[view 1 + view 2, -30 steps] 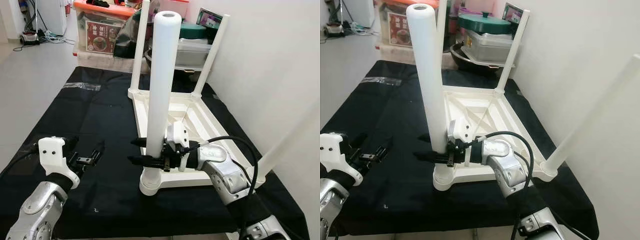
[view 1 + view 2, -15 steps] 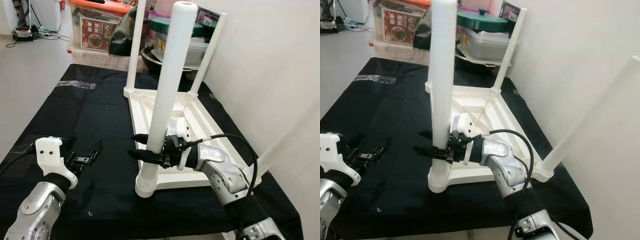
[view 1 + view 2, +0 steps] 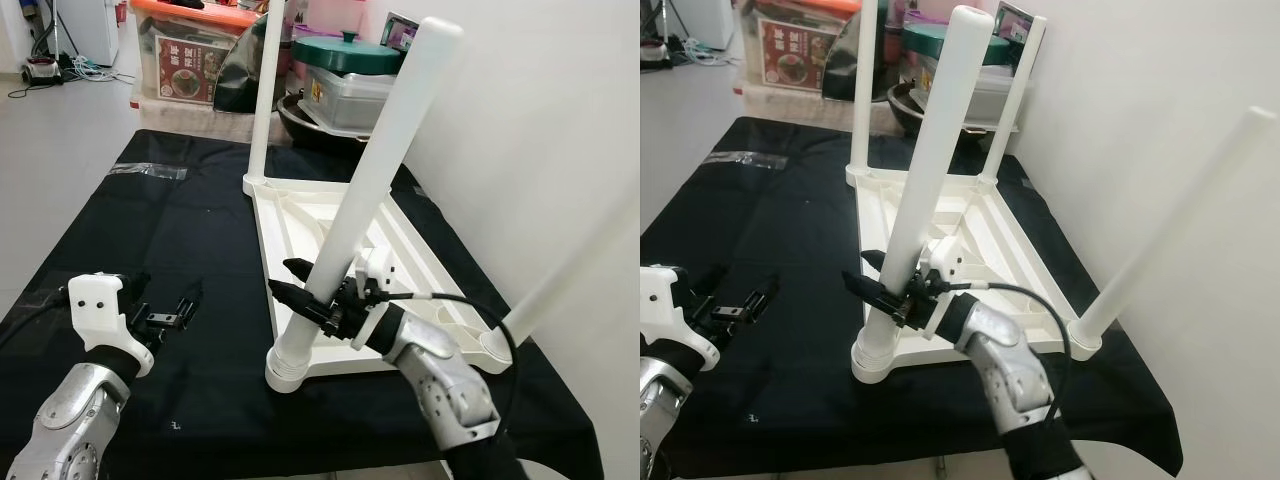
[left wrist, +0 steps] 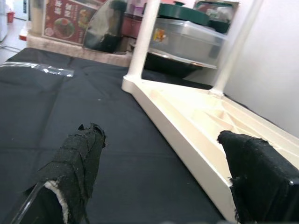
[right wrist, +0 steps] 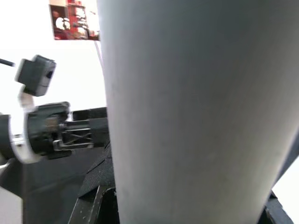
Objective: Building children table
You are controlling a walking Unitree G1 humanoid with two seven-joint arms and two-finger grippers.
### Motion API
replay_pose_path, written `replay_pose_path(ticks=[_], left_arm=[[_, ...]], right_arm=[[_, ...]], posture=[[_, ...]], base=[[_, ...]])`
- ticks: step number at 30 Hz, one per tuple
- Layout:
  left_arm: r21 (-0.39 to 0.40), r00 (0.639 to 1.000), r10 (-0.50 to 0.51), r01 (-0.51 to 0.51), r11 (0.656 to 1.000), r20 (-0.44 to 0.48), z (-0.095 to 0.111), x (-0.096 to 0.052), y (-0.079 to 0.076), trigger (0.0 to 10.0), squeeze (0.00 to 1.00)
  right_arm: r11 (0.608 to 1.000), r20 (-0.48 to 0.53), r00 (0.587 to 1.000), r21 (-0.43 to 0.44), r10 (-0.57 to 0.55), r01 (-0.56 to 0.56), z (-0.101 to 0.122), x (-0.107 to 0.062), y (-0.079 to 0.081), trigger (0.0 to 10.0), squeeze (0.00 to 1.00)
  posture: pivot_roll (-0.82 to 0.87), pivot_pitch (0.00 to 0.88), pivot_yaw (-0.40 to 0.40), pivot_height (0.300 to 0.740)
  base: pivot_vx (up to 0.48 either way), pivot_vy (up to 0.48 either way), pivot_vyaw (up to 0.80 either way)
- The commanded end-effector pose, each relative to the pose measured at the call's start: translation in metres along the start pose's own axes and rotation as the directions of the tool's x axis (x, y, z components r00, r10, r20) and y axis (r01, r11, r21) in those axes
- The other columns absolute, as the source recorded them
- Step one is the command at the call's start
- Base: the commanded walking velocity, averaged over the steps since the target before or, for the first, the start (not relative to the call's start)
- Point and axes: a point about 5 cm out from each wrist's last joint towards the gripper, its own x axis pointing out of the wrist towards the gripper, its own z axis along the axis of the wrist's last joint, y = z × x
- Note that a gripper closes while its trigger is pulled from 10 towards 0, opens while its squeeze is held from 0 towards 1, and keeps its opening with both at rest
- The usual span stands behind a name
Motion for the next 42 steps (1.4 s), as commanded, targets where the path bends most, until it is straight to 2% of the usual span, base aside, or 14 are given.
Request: replay_pose_path(ticks=[1,2,4,5,6,8,9,11,17,20,22,34,41,42], left_arm=[[-0.002,1.000,-0.001,0.001,1.000,-0.018,-0.003,0.001,0.000,10.0,0.00],[-0.002,1.000,-0.001,0.001,1.000,-0.018,-0.003,0.001,0.000,10.0,0.00],[-0.002,1.000,-0.001,0.001,1.000,-0.018,-0.003,0.001,0.000,10.0,0.00],[-0.004,1.000,-0.003,0.002,1.000,-0.018,-0.003,0.001,0.000,10.0,0.00],[-0.004,1.000,-0.003,0.002,1.000,-0.018,-0.003,0.001,0.000,10.0,0.00],[-0.005,1.000,-0.006,0.005,1.000,-0.020,-0.004,0.001,0.000,10.0,0.00],[-0.005,1.000,-0.006,0.005,1.000,-0.020,-0.004,0.001,0.000,10.0,0.00],[-0.010,1.000,-0.005,0.005,1.000,-0.019,-0.004,0.002,0.000,10.0,0.00],[-0.019,1.000,0.006,-0.006,1.000,-0.016,-0.004,0.000,0.001,10.0,0.00],[-0.021,1.000,0.009,-0.009,1.000,-0.017,-0.005,0.000,0.001,10.0,0.00],[-0.029,1.000,0.020,-0.021,0.999,-0.017,-0.006,-0.003,0.000,10.0,0.00],[-0.057,0.999,0.036,-0.037,0.998,-0.018,-0.008,-0.006,0.003,10.0,0.00],[-0.069,0.999,0.037,-0.039,0.997,-0.020,-0.010,-0.005,0.001,10.0,0.00],[-0.072,0.999,0.039,-0.041,0.997,-0.022,-0.010,-0.005,0.001,10.0,0.00]], right_arm=[[0.998,-0.077,0.995,0.015,-0.065,0.067,-0.014,-0.005,-0.004,10.0,0.00],[0.999,-0.063,0.998,0.035,-0.016,0.018,-0.013,-0.005,-0.002,10.0,0.00],[0.999,-0.063,0.998,0.035,-0.016,0.018,-0.013,-0.005,-0.002,10.0,0.00],[0.997,-0.062,0.996,0.048,0.068,-0.065,-0.012,-0.008,0.001,10.0,0.00],[0.997,-0.062,0.996,0.048,0.068,-0.065,-0.012,-0.008,0.001,10.0,0.00],[0.968,-0.087,0.965,0.047,0.248,-0.245,-0.008,-0.013,0.005,10.0,0.00],[0.968,-0.087,0.965,0.047,0.248,-0.245,-0.008,-0.013,0.005,10.0,0.00],[0.928,-0.123,0.920,0.029,0.373,-0.372,-0.004,-0.015,0.007,10.0,0.00],[0.851,-0.190,0.838,-0.023,0.511,-0.524,0.004,-0.006,0.010,10.0,0.00],[0.842,-0.194,0.829,-0.024,0.525,-0.538,0.006,-0.004,0.010,10.0,0.00],[0.809,-0.186,0.795,-0.004,0.577,-0.588,0.007,0.003,0.012,10.0,0.00],[0.767,-0.152,0.753,0.099,0.641,-0.633,-0.001,0.001,0.018,10.0,0.00],[0.782,-0.117,0.773,0.105,0.623,-0.615,0.000,0.006,0.015,10.0,0.00],[0.813,-0.084,0.809,0.111,0.581,-0.572,0.000,0.010,0.014,10.0,0.00]], posture=[[0.15,0.000,-0.176,0.740],[0.15,0.000,-0.175,0.740],[0.15,0.000,-0.175,0.740],[0.15,0.000,-0.175,0.740],[0.15,0.000,-0.175,0.740],[0.15,0.000,-0.174,0.740],[0.15,0.000,-0.174,0.740],[0.15,0.000,-0.178,0.740],[0.18,0.000,-0.206,0.740],[0.18,0.000,-0.206,0.740],[0.19,0.000,-0.222,0.740],[0.19,0.000,-0.232,0.740],[0.19,0.000,-0.231,0.740],[0.19,0.000,-0.229,0.740]], base=[[0.000,0.000,0.00],[0.000,0.000,0.00],[0.000,0.000,0.00],[0.000,0.000,0.00],[0.000,0.000,0.00],[0.000,0.000,0.00],[0.000,0.000,0.00],[0.000,0.000,0.00],[0.000,0.000,0.00],[0.000,0.000,0.00],[0.000,0.000,0.00],[0.000,0.000,0.00],[0.000,0.000,0.00],[0.000,0.000,0.00]])
